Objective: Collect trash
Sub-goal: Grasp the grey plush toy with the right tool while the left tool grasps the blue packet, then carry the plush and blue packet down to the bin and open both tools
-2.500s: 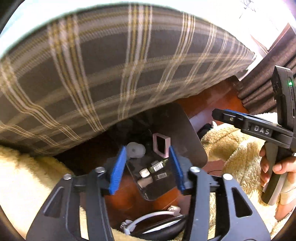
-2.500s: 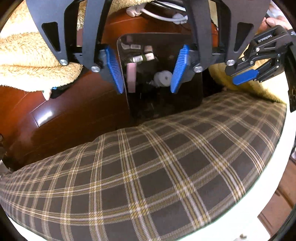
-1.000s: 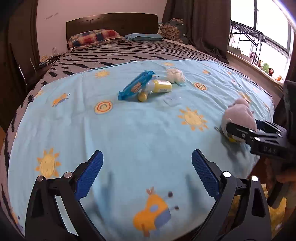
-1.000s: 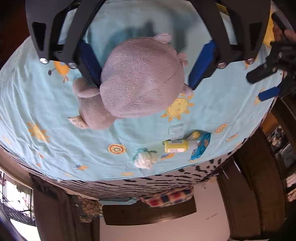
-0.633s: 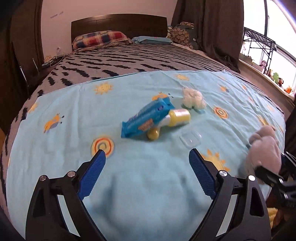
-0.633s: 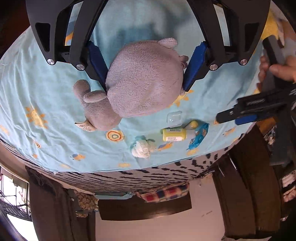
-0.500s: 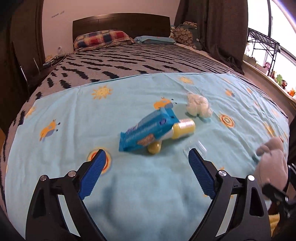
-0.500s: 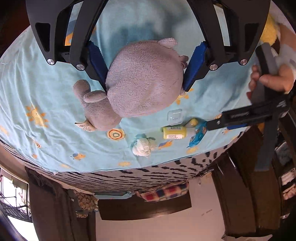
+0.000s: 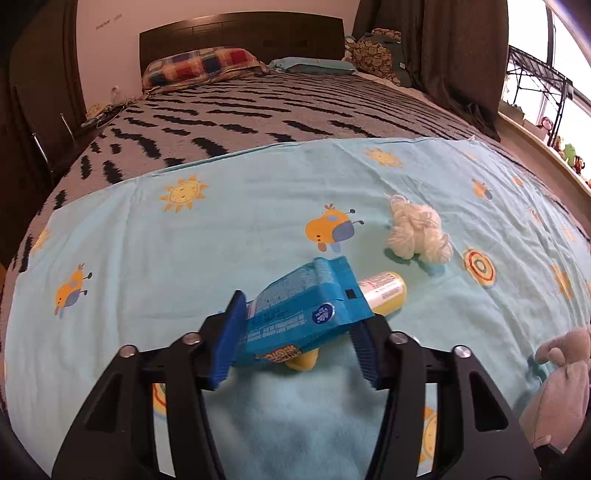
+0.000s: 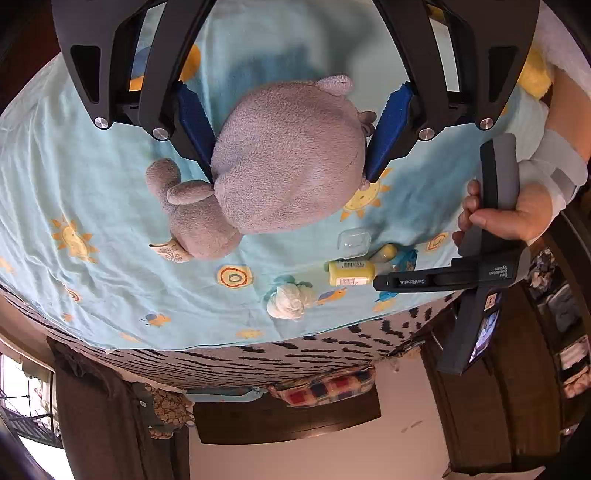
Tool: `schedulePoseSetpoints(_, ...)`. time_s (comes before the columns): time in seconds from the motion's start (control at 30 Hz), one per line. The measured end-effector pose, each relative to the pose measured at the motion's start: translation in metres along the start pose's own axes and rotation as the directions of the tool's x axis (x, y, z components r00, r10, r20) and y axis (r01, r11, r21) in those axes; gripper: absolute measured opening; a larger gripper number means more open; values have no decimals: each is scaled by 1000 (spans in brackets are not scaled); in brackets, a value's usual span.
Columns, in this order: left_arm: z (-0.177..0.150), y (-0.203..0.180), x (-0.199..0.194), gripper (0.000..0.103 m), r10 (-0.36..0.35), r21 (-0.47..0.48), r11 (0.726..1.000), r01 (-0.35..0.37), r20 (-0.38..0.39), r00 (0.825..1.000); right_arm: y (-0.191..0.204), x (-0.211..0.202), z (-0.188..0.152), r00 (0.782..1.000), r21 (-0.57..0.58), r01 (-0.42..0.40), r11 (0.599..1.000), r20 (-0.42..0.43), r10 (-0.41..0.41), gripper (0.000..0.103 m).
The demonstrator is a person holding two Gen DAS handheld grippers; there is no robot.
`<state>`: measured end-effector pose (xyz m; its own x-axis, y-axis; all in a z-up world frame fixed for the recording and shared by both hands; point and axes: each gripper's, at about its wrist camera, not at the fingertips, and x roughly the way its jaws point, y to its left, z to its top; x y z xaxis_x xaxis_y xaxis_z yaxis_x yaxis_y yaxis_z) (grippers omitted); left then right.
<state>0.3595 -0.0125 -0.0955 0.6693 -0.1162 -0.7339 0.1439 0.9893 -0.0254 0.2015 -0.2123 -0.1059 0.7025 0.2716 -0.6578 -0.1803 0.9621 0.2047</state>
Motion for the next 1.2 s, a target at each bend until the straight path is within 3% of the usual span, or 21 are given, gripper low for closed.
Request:
schedulePoseSetpoints(0.13, 4, 4, -8, 27, 7, 3, 1000, -7, 21, 1000, 0, -2, -2, 1000, 3, -11, 1000, 1, 11, 78)
schedulePoseSetpoints(0.23, 6, 8, -15, 20, 6, 8, 1000, -6, 29, 1000, 0, -4, -2, 1000, 8, -18, 1000, 3, 18, 78)
schedulePoseSetpoints(0.4, 2, 14, -35, 12, 0, 18, 1000, -1, 52, 999, 3, -15, -3, 999, 2, -21, 1000, 26, 21, 78)
schedulePoseSetpoints(0.6, -18, 13, -86, 11, -48, 45, 998, 44, 115, 992, 6, -38, -6, 998, -11, -19, 1000, 58, 20, 77)
schedulePoseSetpoints(0.77, -53, -2, -144, 11, -125, 95, 989, 110, 168, 978, 7, -67, -20, 996, -18, -34, 999, 84, 35, 77)
schedulePoseSetpoints(0.9, -98, -17, -187, 11, -180, 127, 979, 158, 185, 966, 8, -93, -39, 993, -24, -55, 998, 99, 57, 77)
schedulePoseSetpoints(1.2, -203, -47, -222, 11, -296, 142, 949, 280, 106, 949, 9, -132, -101, 994, -9, -90, 996, 62, 90, 77)
